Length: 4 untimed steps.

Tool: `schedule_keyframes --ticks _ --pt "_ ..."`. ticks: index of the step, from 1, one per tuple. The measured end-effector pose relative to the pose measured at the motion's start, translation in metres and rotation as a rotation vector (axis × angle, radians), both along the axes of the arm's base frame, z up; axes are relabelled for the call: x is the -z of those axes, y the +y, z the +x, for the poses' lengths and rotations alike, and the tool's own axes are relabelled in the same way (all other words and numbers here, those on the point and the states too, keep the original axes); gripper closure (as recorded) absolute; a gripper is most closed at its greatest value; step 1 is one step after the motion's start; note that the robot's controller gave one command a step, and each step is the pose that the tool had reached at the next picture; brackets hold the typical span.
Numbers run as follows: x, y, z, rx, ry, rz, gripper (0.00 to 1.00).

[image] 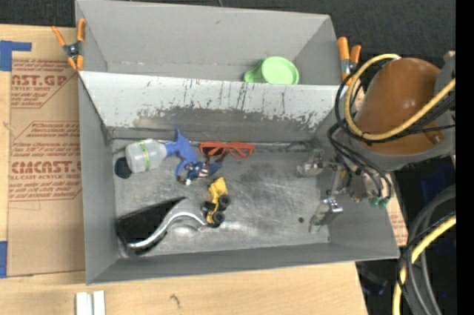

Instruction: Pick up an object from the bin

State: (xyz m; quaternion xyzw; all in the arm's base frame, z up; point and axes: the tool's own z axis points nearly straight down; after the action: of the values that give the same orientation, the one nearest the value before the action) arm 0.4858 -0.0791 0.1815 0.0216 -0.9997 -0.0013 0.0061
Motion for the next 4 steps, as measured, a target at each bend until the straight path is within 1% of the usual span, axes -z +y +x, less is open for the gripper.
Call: schedule_keyframes --ticks 1,2,3,4 --pt "0.013 0.008 0.009 -0.275 -0.020 -0.002 0.00" --pt "0.072 0.037 0.005 -0.225 -0.018 -0.002 0.00" --pt "0.112 0.055 0.022 -0.134 -0.011 0.000 0.00" --pt "0.110 0.083 0.031 -0.029 -0.014 -0.006 0.00"
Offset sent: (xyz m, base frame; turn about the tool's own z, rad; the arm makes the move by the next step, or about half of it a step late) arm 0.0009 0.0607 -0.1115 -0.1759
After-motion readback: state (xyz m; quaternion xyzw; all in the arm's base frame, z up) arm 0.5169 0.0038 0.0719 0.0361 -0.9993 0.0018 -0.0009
